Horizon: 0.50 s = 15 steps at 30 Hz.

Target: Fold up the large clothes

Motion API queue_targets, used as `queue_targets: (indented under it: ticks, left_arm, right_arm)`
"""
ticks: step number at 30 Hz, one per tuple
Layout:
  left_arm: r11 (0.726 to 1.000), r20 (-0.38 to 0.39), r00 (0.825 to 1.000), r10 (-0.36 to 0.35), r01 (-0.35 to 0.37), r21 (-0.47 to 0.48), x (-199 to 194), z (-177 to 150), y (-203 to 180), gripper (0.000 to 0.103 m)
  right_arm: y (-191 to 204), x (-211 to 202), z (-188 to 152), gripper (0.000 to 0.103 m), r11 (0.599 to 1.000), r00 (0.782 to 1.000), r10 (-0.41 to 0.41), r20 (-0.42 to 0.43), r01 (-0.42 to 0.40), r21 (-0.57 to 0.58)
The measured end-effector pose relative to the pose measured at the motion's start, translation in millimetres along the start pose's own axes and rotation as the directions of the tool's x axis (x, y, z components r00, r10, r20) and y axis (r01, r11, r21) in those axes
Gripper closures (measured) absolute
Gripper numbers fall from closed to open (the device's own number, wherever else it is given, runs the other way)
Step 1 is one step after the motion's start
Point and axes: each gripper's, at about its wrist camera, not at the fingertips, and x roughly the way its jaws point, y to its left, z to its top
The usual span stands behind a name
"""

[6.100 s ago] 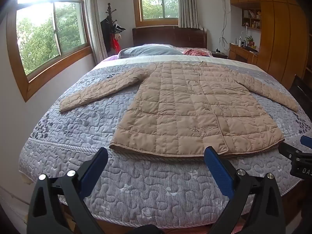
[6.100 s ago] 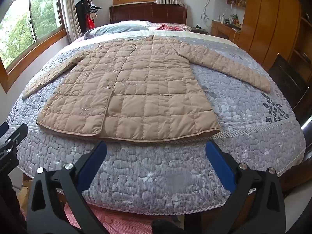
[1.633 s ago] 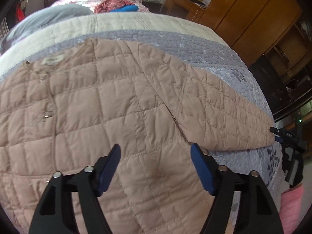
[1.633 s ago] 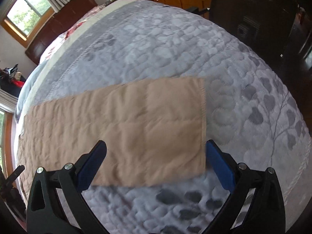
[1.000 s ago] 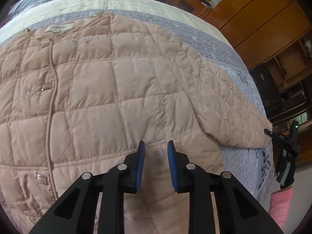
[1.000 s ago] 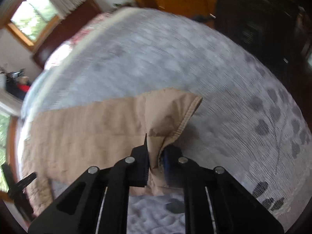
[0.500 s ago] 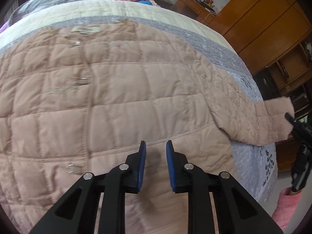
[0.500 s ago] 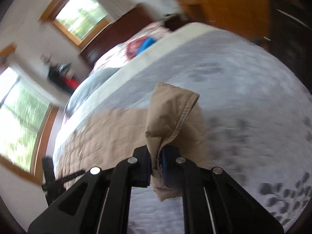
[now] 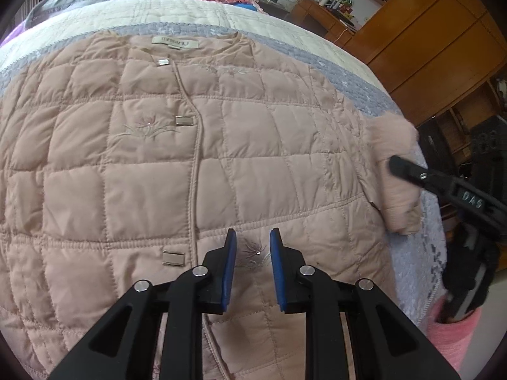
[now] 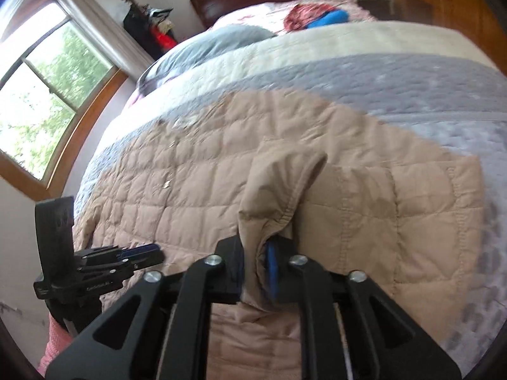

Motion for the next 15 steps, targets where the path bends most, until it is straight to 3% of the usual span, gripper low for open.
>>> queue_targets:
  ticks: [1, 3, 4, 8, 15]
  left_arm:
    - [1.000, -0.001, 1.000, -0.012, 0.012, -0.002, -1, 0, 0, 0.077]
    - [0.999, 0.000, 0.999, -0.044, 0.044, -0.001, -2, 1, -2, 0.061]
    - [0.998, 0.007, 0.998, -0.057, 0.057, 0.003, -3, 3, -6, 0.060]
    - [0.988, 0.007, 0.988, -0.156, 0.156, 0.007, -1, 11, -26, 0.047]
    - [0.979, -0.049, 0.978, -0.204, 0.203, -0.021, 32, 24, -53, 0.049]
  right_arm:
    - [-1, -4, -1, 0.069, 0.999, 0.999, 0.053, 0.011, -0.053, 0.008]
    - [-3, -14, -5, 0.069, 0.996, 0.995, 0.091, 0.038, -0.092, 0.008]
    - [-3, -19, -5, 0.069, 0.996, 0.994, 0.092, 0.056, -0.093, 0.012]
    - [-33, -49, -13, 0.069, 0.998, 0.991, -0.016, 0.129, 0.008, 0.065]
    - [-102, -83, -30, 0.069, 0.969, 0.972, -0.156, 0.175, 0.116, 0.219]
